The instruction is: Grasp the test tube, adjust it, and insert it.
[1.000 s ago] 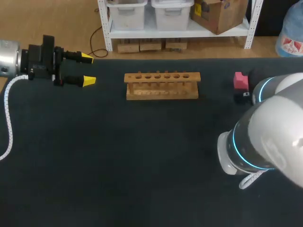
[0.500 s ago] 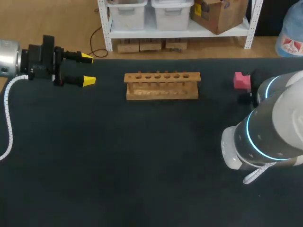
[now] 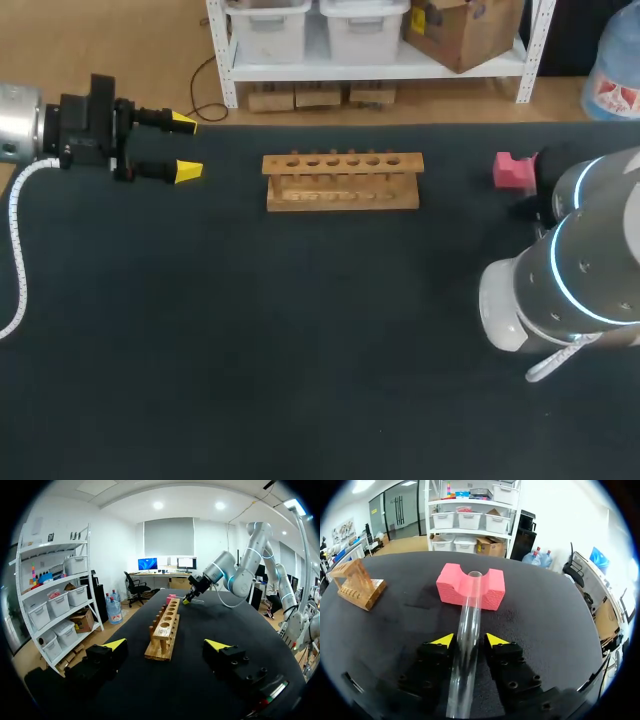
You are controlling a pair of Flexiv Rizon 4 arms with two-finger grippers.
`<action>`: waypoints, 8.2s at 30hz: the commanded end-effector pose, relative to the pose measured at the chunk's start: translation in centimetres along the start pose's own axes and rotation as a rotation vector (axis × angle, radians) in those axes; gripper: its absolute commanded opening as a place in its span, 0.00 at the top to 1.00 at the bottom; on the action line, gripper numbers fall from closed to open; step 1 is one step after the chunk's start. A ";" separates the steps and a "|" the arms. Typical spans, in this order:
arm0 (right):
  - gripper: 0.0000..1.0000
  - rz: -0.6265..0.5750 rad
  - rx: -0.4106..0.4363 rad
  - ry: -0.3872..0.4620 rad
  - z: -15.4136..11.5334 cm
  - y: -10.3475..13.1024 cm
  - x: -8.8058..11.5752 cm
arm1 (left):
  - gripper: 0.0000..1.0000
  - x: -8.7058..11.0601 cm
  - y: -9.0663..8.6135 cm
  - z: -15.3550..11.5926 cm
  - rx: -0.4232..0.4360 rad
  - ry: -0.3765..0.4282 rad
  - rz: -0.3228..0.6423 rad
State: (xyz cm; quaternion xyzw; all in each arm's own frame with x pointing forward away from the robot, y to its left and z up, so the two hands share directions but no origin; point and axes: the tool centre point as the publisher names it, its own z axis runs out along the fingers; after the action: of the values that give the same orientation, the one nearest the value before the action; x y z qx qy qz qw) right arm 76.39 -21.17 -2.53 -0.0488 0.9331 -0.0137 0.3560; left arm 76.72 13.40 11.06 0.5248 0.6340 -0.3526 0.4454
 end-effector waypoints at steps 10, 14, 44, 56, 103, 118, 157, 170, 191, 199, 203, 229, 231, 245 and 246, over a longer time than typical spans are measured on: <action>1.00 0.013 -0.108 -0.012 -1.2 -0.2 0.0 | 0.00 0.2 0.1 0.0 0.001 -0.004 0.003; 1.00 0.030 -0.102 -0.021 -1.8 -0.1 -0.1 | 0.00 0.2 0.1 0.0 0.001 -0.004 0.003; 1.00 0.104 -0.027 -0.081 -10.5 3.1 -1.5 | 0.00 0.2 0.1 0.0 0.001 -0.004 0.003; 1.00 0.069 -0.069 -0.114 -14.2 3.9 0.7 | 0.00 0.2 0.1 0.0 0.001 -0.004 0.003; 1.00 0.115 -0.030 -0.163 -11.6 21.9 -5.5 | 0.00 0.2 0.1 0.0 0.001 -0.004 0.003; 1.00 0.131 -0.067 -0.091 -8.2 23.6 -5.4 | 0.00 0.2 0.1 0.0 0.001 -0.004 0.003; 1.00 0.091 -0.169 0.163 -5.7 23.5 -4.2 | 0.00 0.2 0.1 0.0 0.001 -0.004 0.003; 1.00 0.084 -0.179 0.215 -4.5 23.4 -3.9 | 0.00 0.2 0.1 0.0 0.001 -0.004 0.003; 1.00 0.082 -0.149 0.182 -6.0 22.8 -4.3 | 0.00 0.2 0.1 0.0 0.001 -0.004 0.003; 1.00 0.124 -0.158 0.077 -9.2 21.7 -5.2 | 0.00 0.2 0.1 0.0 0.001 -0.004 0.003; 1.00 0.153 -0.195 -0.068 -10.7 20.9 -6.3 | 0.00 0.2 0.1 0.0 0.001 -0.004 0.003; 1.00 0.113 -0.232 -0.716 -14.1 19.3 -14.7 | 0.00 0.2 0.1 0.0 0.001 -0.004 0.003; 1.00 0.122 -0.231 -0.739 -14.0 19.6 -15.1 | 0.00 0.2 0.1 0.0 0.001 -0.004 0.003; 1.00 0.165 -0.247 -0.912 -13.7 20.6 -17.0 | 0.00 0.2 0.1 0.0 0.001 -0.004 0.003; 1.00 0.167 -0.248 -0.928 -13.7 20.7 -17.2 | 0.00 0.2 0.1 0.0 0.001 -0.004 0.003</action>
State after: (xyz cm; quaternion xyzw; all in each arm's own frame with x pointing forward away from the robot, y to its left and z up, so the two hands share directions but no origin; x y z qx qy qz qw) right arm 78.12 0.75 18.32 -0.0663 0.8667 0.1399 0.4742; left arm 76.72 13.40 11.06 0.5248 0.6340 -0.3526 0.4453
